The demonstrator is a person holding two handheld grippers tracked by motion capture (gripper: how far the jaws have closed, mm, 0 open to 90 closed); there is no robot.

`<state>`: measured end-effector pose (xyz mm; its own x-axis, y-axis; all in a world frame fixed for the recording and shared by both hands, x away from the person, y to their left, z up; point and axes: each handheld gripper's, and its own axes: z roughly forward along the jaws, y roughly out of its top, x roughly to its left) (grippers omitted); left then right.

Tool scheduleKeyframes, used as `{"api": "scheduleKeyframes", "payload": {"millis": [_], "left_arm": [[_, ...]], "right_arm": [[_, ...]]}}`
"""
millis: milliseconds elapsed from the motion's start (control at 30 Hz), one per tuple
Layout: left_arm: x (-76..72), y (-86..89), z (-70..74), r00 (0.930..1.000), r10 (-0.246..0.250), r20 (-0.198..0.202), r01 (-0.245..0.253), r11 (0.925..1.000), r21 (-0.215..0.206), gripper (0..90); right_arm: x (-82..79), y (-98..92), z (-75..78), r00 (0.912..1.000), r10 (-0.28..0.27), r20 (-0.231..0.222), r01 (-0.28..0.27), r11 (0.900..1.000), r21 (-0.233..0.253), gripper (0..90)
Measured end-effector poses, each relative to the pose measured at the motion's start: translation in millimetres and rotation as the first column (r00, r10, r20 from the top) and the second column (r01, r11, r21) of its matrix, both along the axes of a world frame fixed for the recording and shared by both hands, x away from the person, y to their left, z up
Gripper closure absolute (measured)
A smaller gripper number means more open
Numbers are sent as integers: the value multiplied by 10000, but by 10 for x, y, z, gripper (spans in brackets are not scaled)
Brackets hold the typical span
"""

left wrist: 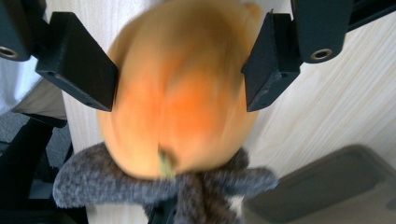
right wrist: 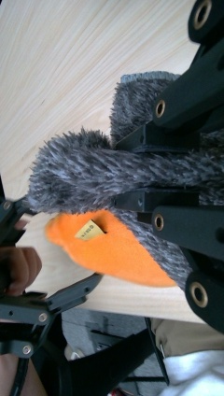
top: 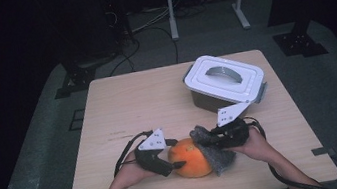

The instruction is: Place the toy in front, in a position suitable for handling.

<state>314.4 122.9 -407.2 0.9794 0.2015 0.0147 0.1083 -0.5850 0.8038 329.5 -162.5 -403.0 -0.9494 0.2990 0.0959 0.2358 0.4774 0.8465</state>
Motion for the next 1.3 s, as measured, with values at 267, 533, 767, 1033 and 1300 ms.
{"api": "scheduleKeyframes", "payload": {"millis": [267,533,767,1033,1300], "left_arm": [[51,-72,-37,9991,316,-296,-327,9988,-354,466],[37,-131,108,9967,761,-295,-767,9968,-204,545],[22,9,199,9942,1062,-165,-1065,9942,-146,552],[30,-13,223,9938,1090,-210,-1092,9940,-79,549],[9,-139,250,9965,831,-51,-831,9965,29,540]], "right_arm": [[43,-188,-63,9982,-488,-335,494,9986,168,758],[-36,36,300,9986,72,516,-92,9992,377,760],[-20,166,287,9979,216,607,-222,9997,80,760],[41,-16,87,9993,-348,158,346,9994,79,760],[-88,172,338,9951,225,966,-256,9992,300,760]]}}
